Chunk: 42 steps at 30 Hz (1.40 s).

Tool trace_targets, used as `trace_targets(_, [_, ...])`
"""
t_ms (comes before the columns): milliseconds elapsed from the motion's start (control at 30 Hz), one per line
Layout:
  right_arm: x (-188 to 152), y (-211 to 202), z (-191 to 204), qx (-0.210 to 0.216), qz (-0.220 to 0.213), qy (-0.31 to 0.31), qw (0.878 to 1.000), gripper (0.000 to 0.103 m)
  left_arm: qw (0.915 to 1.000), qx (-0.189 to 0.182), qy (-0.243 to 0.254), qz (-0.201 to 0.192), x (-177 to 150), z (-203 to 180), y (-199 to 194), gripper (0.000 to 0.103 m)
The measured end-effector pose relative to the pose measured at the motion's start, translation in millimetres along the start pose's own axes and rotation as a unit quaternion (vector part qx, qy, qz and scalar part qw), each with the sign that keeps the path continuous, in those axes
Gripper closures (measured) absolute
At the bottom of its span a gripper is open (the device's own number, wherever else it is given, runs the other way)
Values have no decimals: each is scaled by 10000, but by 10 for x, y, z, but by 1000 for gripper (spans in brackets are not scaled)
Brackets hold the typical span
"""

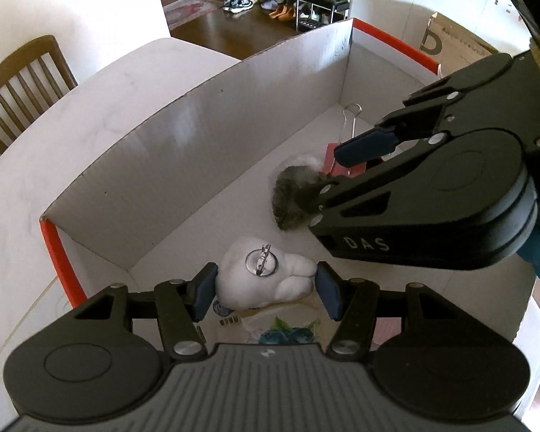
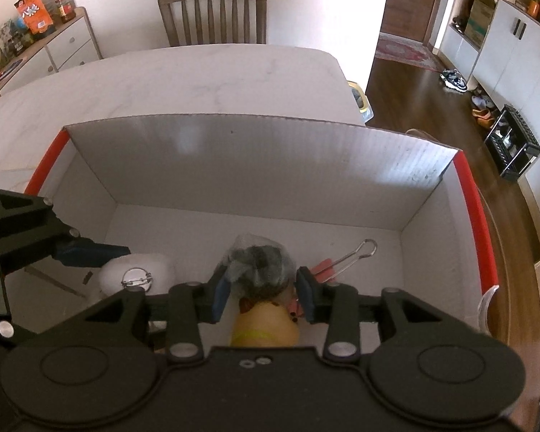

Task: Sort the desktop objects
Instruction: 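Lower both tools into the box and open them, releasing plush toy and bagged item, then lift both open tools out of the box and return over the table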

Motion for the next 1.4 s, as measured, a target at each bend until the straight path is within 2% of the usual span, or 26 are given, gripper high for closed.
trace_targets(200, [0, -92, -45, 76, -43, 158, 9998, 58, 9999, -39, -25, -141, -22, 28, -73, 45])
trace_targets(267, [-2, -134, -62, 126, -54, 210, 9997, 54, 9997, -35, -42, -249, -31, 30, -123, 44])
trace_targets(300, [-6, -162, -69, 150, -70, 233, 9996, 46, 9995, -50, -55, -298, -35, 29, -157, 41])
trace_targets(400, [-23, -255, -75, 228, -130, 279, 9993, 44, 9989, -105, -84, -449, -19, -10, -251, 32])
trace_targets(467, [-30, -323, -85, 258, -170, 275, 9991, 44, 9984, -119, -90, -541, -23, -31, -319, 32])
trace_targets(533, [-33, -398, -104, 293, -230, 316, 9988, 38, 9980, -151, -111, -596, -22, -42, -368, 32])
trace_targets(867, [-55, -790, -215, 376, -577, 586, 9959, 33, 9958, -270, -204, -855, -75, -132, -544, 32])
trace_targets(1133, [-129, -1009, -152, 399, -821, 657, 9936, 24, 9922, -348, -292, -1157, -162, -141, -824, 32])
trace_targets(1267, [-166, -1105, -99, 385, -937, 710, 9923, 23, 9903, -402, -310, -1297, -227, -138, -936, 32])
trace_targets(1400, [-166, -1202, -22, 375, -1081, 772, 9904, 22, 9879, -411, -300, -1462, -296, -134, -1059, 24])
Point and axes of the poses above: each gripper's, at about its wrist camera, not at the fingertips, and y roughly the way its jaws point, z to its left, x to its top, the point moved 8 cm from there along y, roughly the way its jaws point, and after that the axes turned 3 degrees about -y, right-handed, at the moved point
